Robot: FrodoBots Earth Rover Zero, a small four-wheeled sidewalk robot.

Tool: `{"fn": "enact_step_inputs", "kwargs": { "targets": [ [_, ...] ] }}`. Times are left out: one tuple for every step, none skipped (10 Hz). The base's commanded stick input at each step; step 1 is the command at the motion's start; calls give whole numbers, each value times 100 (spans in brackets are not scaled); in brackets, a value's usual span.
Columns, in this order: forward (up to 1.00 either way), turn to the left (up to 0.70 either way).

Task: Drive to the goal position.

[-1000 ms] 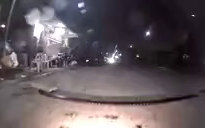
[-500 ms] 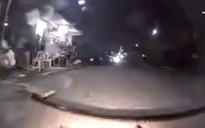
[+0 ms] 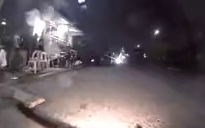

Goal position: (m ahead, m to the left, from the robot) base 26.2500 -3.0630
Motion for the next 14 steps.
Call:
{"fn": "enact_step_inputs", "kwargs": {
  "targets": [
    [70, 3],
    [70, 3],
    [70, 2],
    [70, 2],
    [70, 2],
    [70, 2],
    [70, 2],
    [70, 2],
    [70, 1],
    [70, 2],
    [70, 2],
    [70, 2],
    [70, 2],
    [70, 3]
  ]
}}
